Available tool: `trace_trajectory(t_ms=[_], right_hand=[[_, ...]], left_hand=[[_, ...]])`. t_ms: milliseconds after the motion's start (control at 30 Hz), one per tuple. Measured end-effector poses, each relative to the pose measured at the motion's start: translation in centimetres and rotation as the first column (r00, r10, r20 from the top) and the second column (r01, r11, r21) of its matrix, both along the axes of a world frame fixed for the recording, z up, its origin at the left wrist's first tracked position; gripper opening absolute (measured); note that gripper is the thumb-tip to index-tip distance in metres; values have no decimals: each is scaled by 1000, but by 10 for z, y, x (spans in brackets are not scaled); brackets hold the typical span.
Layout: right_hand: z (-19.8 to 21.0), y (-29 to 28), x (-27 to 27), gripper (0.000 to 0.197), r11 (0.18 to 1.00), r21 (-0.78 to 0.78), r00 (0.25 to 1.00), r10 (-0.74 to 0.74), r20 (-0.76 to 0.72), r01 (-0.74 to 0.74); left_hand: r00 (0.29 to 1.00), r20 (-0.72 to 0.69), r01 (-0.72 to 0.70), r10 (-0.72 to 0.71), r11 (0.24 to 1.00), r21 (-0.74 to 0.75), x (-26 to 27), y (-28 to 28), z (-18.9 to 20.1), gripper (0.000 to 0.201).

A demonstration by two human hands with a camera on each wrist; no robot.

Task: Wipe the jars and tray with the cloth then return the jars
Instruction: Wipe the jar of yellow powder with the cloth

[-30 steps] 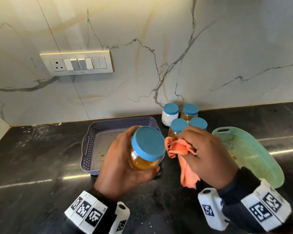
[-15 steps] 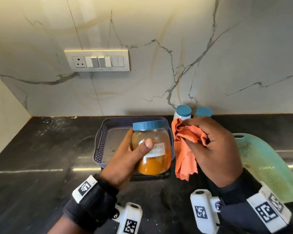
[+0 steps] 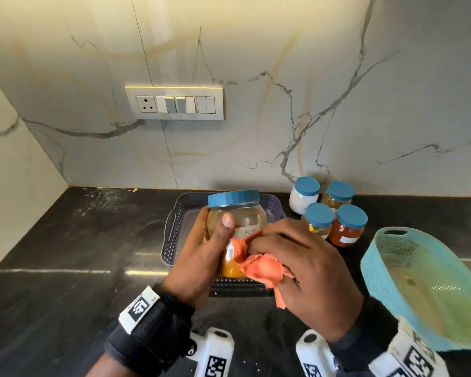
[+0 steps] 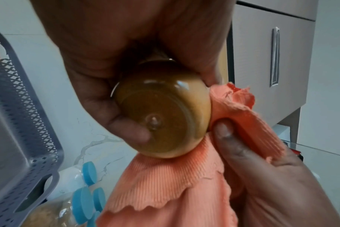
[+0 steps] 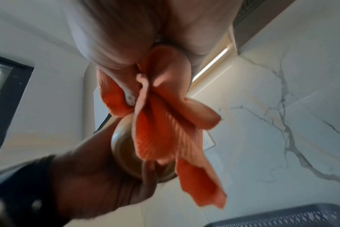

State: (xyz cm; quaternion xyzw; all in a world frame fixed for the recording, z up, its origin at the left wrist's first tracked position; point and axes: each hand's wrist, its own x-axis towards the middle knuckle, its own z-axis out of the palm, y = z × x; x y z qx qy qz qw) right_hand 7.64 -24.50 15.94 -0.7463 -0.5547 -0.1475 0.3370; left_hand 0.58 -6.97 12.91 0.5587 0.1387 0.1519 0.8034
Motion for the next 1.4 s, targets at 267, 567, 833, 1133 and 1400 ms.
trace_trajectory(t_ms=[267,567,833,1133,1400], right_hand=[[21,15,36,25,986,116,991,-111,-70,119],[-9,-11,2,22,997,-28,993,73,94,-71],[22,7,39,30,975,200,993,-81,-84,97],[-17,-14,16,35,999,33,1000,-2,-6,3],[7,-3,34,35,995,98,999,-12,-30,15]], left_hand=[[997,-47,58,-57,998,27,-1,-7,-3,81],[999,50,-12,19,992,-128,3,4,5,101],[997,49,64,-60,994,-85,12,-5,7,101],[997,11,73,-72,994,-82,10,-1,-2,103],[995,74,73,-61,984,-160,18,-8,10,103]])
